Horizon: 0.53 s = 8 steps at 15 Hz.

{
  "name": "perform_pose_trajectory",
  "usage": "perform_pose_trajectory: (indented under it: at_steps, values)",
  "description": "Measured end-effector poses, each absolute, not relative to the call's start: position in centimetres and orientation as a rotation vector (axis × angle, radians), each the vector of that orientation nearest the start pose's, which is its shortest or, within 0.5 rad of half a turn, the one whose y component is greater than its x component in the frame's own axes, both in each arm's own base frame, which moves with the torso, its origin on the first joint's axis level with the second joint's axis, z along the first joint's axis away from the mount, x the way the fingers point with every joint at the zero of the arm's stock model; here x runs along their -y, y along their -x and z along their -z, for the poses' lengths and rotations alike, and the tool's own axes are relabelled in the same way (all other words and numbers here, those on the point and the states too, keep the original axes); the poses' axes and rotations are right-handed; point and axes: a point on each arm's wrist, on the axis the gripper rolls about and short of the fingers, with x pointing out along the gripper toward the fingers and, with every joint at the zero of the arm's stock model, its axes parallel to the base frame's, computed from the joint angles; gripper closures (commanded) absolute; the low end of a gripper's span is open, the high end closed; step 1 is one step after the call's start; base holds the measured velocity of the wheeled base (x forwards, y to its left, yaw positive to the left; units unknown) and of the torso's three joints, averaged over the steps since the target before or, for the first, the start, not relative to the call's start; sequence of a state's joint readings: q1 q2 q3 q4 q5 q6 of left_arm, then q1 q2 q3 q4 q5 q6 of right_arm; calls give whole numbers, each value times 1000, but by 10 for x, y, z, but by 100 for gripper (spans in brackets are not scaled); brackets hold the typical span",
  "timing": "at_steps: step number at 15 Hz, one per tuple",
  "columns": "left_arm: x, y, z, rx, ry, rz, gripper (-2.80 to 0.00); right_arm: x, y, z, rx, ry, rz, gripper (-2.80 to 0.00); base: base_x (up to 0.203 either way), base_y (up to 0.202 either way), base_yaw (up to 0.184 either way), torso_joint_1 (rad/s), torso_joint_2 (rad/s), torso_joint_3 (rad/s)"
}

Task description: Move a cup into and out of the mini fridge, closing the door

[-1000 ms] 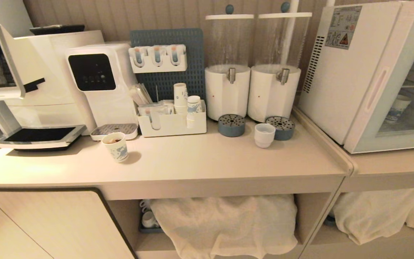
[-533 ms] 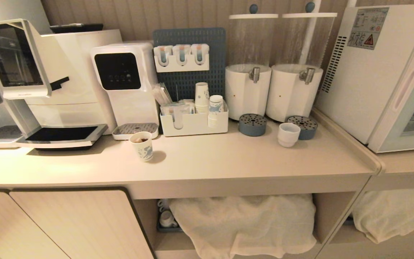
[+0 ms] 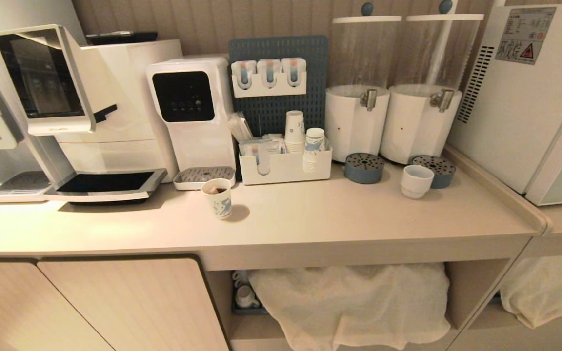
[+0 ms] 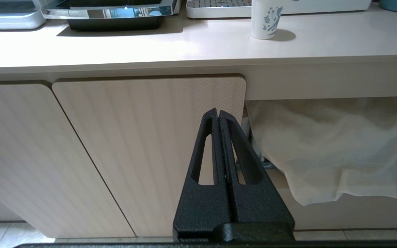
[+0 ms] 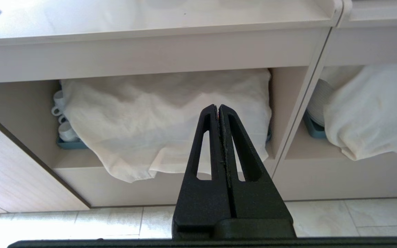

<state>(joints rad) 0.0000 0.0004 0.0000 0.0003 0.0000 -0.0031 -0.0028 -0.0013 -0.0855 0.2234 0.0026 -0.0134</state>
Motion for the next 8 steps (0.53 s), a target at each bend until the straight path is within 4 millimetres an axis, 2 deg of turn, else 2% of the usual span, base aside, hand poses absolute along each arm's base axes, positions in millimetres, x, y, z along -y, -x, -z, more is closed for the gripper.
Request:
perform_pose_trajectory:
  at_steps: [8]
  values:
    - [0, 23, -76, 0, 3, 0, 0, 0, 31, -76, -131, 18, 0, 0, 0, 0, 0, 0, 0, 0]
